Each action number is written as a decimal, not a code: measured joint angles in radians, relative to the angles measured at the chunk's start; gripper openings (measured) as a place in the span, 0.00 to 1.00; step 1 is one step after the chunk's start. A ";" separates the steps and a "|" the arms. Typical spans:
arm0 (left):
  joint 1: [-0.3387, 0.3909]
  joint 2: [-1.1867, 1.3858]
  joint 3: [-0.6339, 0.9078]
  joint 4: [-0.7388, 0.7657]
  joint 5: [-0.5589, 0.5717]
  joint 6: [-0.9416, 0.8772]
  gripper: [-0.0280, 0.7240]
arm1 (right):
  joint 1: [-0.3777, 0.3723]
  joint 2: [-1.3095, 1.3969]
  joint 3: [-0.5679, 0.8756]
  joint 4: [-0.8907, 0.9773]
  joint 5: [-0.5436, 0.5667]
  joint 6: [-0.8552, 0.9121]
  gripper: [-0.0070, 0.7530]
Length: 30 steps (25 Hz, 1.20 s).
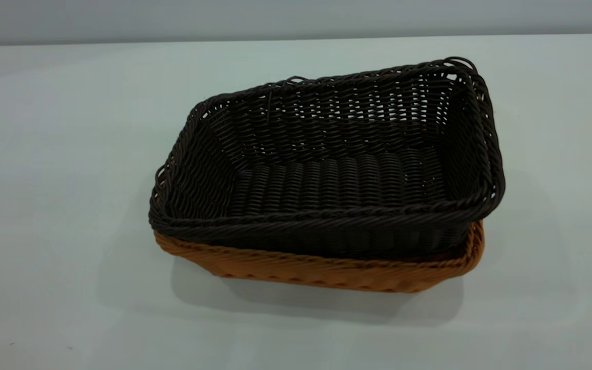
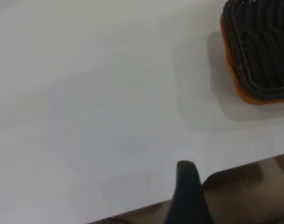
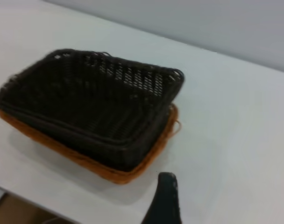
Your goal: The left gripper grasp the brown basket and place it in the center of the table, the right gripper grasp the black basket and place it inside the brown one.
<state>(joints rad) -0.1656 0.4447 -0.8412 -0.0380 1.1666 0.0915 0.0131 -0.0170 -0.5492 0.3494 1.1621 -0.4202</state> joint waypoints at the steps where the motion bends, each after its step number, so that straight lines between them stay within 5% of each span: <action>1: 0.000 -0.040 0.021 0.000 0.000 0.000 0.69 | 0.000 0.000 0.012 -0.012 -0.003 0.000 0.78; 13: 0.000 -0.324 0.240 0.000 0.000 0.002 0.69 | 0.000 0.000 0.067 -0.044 -0.005 0.007 0.78; 30: 0.000 -0.352 0.352 -0.001 -0.053 0.002 0.69 | 0.000 0.000 0.067 -0.035 -0.005 0.011 0.78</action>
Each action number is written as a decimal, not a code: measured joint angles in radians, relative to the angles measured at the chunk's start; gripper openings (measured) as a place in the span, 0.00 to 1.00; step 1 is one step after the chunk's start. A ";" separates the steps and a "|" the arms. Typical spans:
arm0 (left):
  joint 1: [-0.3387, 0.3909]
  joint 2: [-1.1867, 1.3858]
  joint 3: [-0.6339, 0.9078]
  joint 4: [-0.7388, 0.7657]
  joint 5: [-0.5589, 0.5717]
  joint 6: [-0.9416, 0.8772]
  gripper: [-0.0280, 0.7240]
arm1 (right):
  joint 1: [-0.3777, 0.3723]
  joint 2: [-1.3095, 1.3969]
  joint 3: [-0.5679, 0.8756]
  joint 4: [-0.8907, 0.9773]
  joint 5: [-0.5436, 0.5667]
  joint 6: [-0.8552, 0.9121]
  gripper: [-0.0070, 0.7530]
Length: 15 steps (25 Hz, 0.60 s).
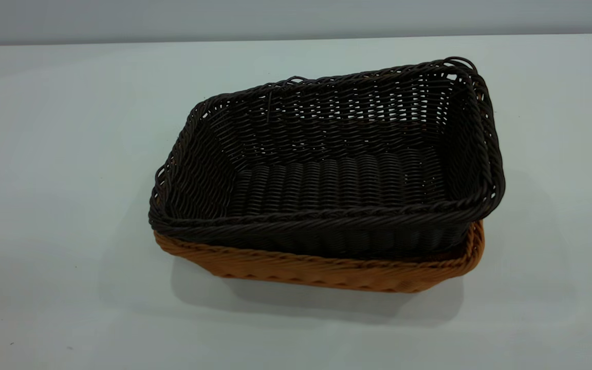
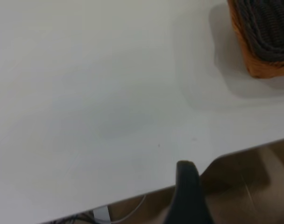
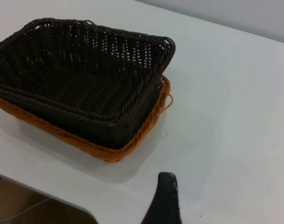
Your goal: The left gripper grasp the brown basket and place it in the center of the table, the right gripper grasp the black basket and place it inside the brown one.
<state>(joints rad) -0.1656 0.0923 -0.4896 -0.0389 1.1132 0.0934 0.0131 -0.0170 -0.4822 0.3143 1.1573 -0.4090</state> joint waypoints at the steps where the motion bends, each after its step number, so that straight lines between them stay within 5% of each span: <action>1: 0.000 0.000 0.000 0.000 -0.003 -0.001 0.69 | 0.000 0.000 0.000 0.000 0.000 0.000 0.78; 12: 0.000 0.000 0.000 -0.003 -0.005 -0.003 0.69 | 0.000 0.000 0.000 0.000 0.000 0.000 0.78; 15: 0.049 -0.024 0.000 -0.003 -0.005 -0.002 0.69 | 0.000 0.000 0.000 0.000 0.000 0.000 0.78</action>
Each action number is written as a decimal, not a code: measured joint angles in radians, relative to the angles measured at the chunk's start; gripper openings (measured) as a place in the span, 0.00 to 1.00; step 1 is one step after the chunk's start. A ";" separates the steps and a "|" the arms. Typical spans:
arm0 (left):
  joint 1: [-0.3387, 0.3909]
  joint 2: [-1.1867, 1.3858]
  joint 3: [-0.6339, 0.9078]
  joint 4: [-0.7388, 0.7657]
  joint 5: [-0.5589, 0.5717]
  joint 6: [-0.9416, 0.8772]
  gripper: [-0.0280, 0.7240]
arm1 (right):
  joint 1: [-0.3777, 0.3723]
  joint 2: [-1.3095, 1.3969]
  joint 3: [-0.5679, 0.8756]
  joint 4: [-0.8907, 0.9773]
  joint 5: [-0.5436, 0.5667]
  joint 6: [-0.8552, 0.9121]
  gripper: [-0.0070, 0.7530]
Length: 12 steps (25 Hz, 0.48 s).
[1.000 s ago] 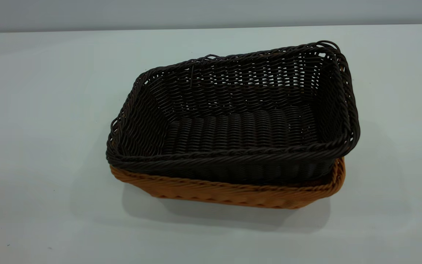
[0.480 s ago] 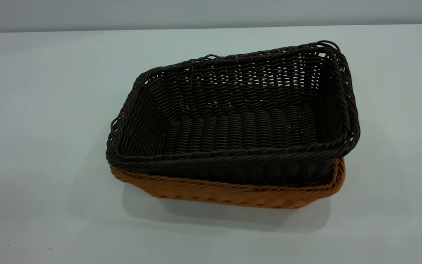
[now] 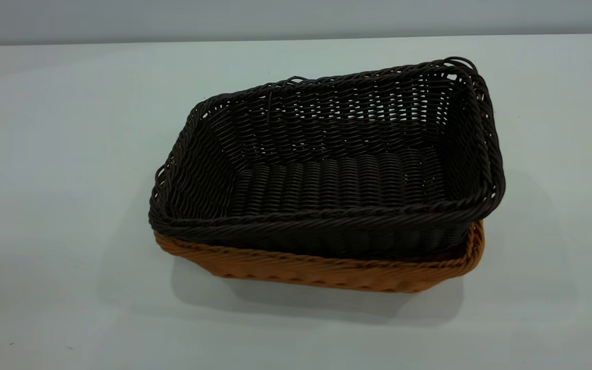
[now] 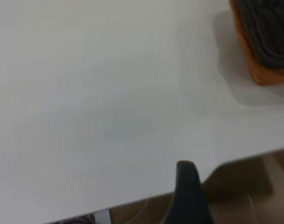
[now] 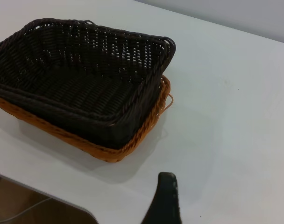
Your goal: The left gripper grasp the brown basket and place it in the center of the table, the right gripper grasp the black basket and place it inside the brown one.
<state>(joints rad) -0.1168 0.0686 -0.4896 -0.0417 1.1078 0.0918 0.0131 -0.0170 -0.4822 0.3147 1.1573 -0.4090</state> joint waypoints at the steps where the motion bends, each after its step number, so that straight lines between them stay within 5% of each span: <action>1: 0.023 -0.017 0.000 0.000 0.000 0.000 0.69 | 0.000 0.000 0.000 0.000 0.000 0.000 0.78; 5: 0.095 -0.080 0.000 0.003 0.000 0.000 0.69 | 0.000 0.000 0.000 0.000 0.000 0.000 0.78; 12: 0.104 -0.087 0.000 0.004 0.000 0.000 0.69 | 0.000 0.000 0.000 0.001 0.000 0.000 0.78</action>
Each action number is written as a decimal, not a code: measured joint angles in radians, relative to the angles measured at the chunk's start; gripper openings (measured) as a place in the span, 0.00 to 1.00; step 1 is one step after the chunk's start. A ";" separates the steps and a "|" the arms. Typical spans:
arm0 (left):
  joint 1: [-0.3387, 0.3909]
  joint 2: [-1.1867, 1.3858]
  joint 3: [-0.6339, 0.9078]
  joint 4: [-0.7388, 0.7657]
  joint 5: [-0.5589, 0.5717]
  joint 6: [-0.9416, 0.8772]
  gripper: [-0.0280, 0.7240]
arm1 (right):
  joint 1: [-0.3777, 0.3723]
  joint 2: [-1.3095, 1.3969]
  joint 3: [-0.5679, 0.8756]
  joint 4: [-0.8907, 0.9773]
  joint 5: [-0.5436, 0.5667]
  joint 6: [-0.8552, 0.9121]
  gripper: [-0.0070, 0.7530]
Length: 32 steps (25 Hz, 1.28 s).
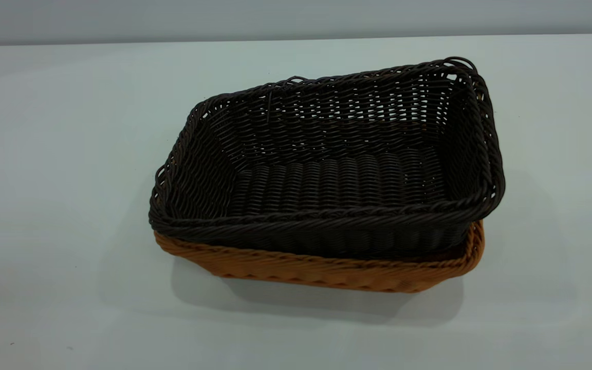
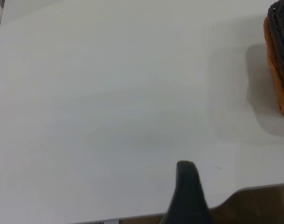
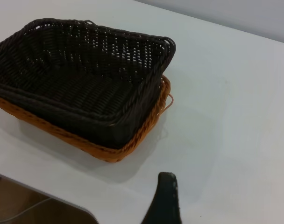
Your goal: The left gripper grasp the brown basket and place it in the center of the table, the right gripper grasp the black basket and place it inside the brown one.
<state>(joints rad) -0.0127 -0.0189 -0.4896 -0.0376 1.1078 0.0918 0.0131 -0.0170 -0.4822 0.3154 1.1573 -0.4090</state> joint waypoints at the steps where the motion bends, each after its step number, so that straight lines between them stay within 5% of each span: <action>1: 0.000 0.000 0.000 0.000 0.000 0.000 0.69 | 0.000 0.000 0.000 0.000 0.000 0.000 0.78; 21: 0.000 0.000 0.000 0.001 0.000 0.000 0.73 | 0.000 0.000 0.000 -0.004 0.000 0.009 0.78; 32: 0.000 0.000 0.000 0.001 0.000 0.000 0.70 | 0.000 0.000 0.009 -0.268 -0.034 0.381 0.78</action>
<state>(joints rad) -0.0127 -0.0189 -0.4896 -0.0370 1.1078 0.0919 0.0131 -0.0170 -0.4734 0.0473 1.1231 -0.0284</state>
